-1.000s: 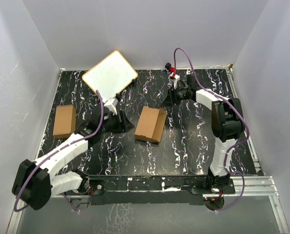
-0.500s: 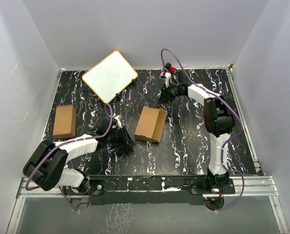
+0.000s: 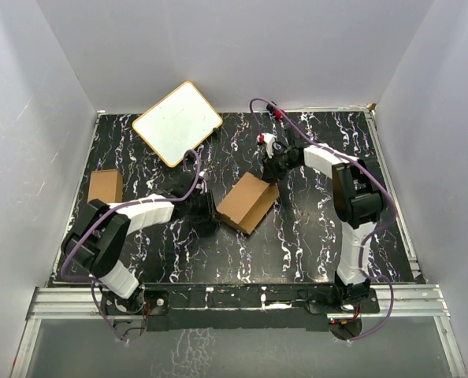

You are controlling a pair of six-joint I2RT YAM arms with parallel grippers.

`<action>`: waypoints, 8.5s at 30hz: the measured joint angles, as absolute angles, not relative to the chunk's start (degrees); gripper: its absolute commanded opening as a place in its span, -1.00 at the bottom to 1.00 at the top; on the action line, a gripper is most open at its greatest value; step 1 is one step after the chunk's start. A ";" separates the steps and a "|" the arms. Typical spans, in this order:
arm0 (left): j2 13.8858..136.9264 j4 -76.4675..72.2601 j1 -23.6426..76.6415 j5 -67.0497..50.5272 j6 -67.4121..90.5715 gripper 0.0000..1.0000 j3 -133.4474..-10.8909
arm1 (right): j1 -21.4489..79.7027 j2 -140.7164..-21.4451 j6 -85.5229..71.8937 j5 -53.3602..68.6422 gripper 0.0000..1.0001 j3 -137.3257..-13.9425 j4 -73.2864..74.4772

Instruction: Fold the paper box

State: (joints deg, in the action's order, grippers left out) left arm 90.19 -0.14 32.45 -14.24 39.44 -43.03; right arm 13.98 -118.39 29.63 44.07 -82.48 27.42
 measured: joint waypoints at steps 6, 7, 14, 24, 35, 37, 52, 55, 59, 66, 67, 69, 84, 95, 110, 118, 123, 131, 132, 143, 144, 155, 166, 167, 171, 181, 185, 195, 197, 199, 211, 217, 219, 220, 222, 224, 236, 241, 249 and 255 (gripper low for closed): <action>92.49 5.15 32.27 -10.28 34.68 -0.42 -47.81 | 13.82 -109.86 33.87 42.04 -0.71 -74.39 28.67; 93.27 6.17 32.05 -9.72 33.65 -0.42 -49.19 | 13.80 -108.64 34.54 41.63 -0.71 -73.25 28.73; 101.34 11.25 30.96 -8.01 26.81 -0.39 -59.59 | 13.78 -98.80 39.42 39.18 -0.71 -62.11 31.16; 112.73 15.57 30.37 -8.67 18.39 -0.32 -75.50 | 18.09 -93.25 45.30 39.53 -0.69 -55.66 39.48; 121.01 20.80 30.55 -12.53 13.13 -0.01 -89.34 | 23.51 -91.96 50.98 44.51 -0.45 -54.30 45.41; 120.84 22.48 30.33 -10.26 13.10 0.07 -90.76 | 23.29 -91.44 52.47 44.64 -0.39 -54.30 46.13; 78.56 8.16 27.90 -8.69 14.37 0.08 -59.00 | 18.13 -81.71 61.10 52.25 0.42 -55.66 52.07; 66.94 -2.22 29.02 -13.93 15.20 0.07 -46.48 | 17.87 -77.91 63.46 55.64 0.86 -55.09 48.77; 54.17 -17.19 35.03 -17.93 12.75 0.08 -27.94 | 17.82 -72.93 70.74 60.34 0.87 -51.70 43.33; 49.54 -29.04 52.93 -17.69 2.15 0.07 -16.08 | 17.82 -76.99 81.49 60.84 0.88 -48.34 40.71; 50.28 -30.48 55.29 -17.08 0.34 0.07 -16.03 | 17.80 -76.97 82.19 60.42 0.88 -47.11 40.05; 52.53 -33.12 59.18 -15.53 -2.94 0.07 -16.03 | 17.58 -76.95 83.07 59.64 0.88 -44.99 39.07; 75.66 -40.45 68.45 -1.17 -14.81 -0.16 -19.20 | 13.39 -76.95 83.81 61.47 0.40 -42.54 35.44; 82.08 -44.95 68.45 2.44 -15.86 -0.20 -20.38 | 12.19 -76.99 84.60 60.99 0.16 -42.44 35.42; 87.26 -49.76 68.45 3.33 -15.90 -0.21 -20.86 | 16.75 -78.19 85.41 58.24 0.05 -41.34 31.83; 89.23 -51.35 68.45 4.36 -15.59 -0.22 -22.17 | 18.52 -79.13 85.38 57.08 0.02 -41.01 30.15; 90.39 -52.29 68.45 4.62 -15.35 -0.32 -22.31 | 18.81 -79.13 85.36 56.71 0.00 -40.34 29.74; 90.67 -52.84 68.45 4.73 -14.74 -0.57 -22.31 | 19.14 -79.24 85.34 56.55 -0.01 -40.34 29.45; 90.67 -52.84 68.45 4.75 -14.61 -0.62 -22.31 | 19.14 -79.24 85.32 56.49 -0.01 -40.34 29.41; 90.67 -53.80 68.45 5.30 -13.65 -1.00 -22.31 | 19.35 -79.31 85.17 55.81 -0.03 -40.32 29.28; 90.70 -53.80 68.45 5.39 -13.54 -1.00 -22.31 | 19.35 -79.35 85.12 55.79 -0.04 -40.32 29.28; 90.67 -53.87 68.42 5.67 -12.51 -1.00 -22.31 | 19.40 -79.90 84.62 55.35 -0.06 -40.32 28.49; 90.65 -54.13 68.36 5.87 -11.44 -1.00 -22.11 | 19.40 -79.88 83.64 54.92 -0.08 -40.27 28.01; 90.65 -54.37 68.36 5.87 -11.33 -1.00 -21.96 | 19.40 -79.88 83.66 54.92 -0.09 -40.27 28.01; 90.54 -55.33 68.31 5.87 -10.85 -1.00 -21.30 | 19.40 -79.88 83.66 54.52 -0.13 -40.23 27.99; 90.30 -56.62 67.99 5.85 -9.78 -1.00 -20.45 | 19.40 -79.88 83.92 53.69 -0.22 -39.94 27.24; 90.17 -57.17 67.94 5.85 -9.26 -1.00 -19.81 | 19.40 -79.90 83.94 53.69 -0.23 -39.94 27.14; 89.58 -58.59 67.37 6.24 -6.72 -1.00 -18.68 | 19.51 -80.16 83.94 53.78 -0.24 -39.94 26.92; 89.58 -58.67 67.31 6.28 -6.31 -1.00 -18.68 | 19.49 -80.23 83.96 53.82 -0.24 -39.94 26.89; 89.56 -58.76 67.29 6.35 -5.91 -1.00 -18.63 | 19.51 -80.23 83.96 53.82 -0.24 -39.94 26.89; 89.58 -60.25 66.94 6.61 -3.84 -1.00 -17.82 | 19.51 -80.23 83.96 53.82 -0.24 -39.94 26.87; 89.58 -61.65 66.85 6.66 -3.07 -1.00 -17.06 | 19.51 -80.25 83.96 53.87 -0.25 -39.94 26.85; 89.58 -62.02 66.85 6.68 -2.85 -1.00 -16.84 | 19.51 -80.25 83.96 53.89 -0.24 -39.94 26.85; 89.58 -62.22 66.83 6.68 -2.76 -1.00 -16.75 | 19.51 -80.25 83.96 53.89 -0.24 -39.94 26.85; 89.58 -62.61 66.81 6.70 -2.52 -1.00 -16.71 | 19.51 -80.25 83.96 53.89 -0.24 -39.94 26.85; 89.58 -62.67 66.78 6.70 -2.44 -1.00 -16.69 | 19.51 -80.25 83.96 53.87 -0.24 -39.94 26.83; 89.62 -64.40 66.48 6.68 -1.50 -1.00 -15.75 | 19.51 -80.25 84.05 53.91 -0.25 -39.94 26.81; 89.91 -65.14 66.46 6.68 -1.17 -1.00 -15.57 | 19.51 -80.27 84.12 53.91 -0.25 -39.94 26.81; 90.56 -66.94 66.22 6.66 -0.43 -1.00 -14.94 | 19.55 -80.38 84.16 53.95 -0.25 -39.94 26.79; 90.83 -67.61 66.08 6.66 0.14 -1.00 -14.81 | 19.55 -80.40 84.20 53.95 -0.25 -39.94 26.79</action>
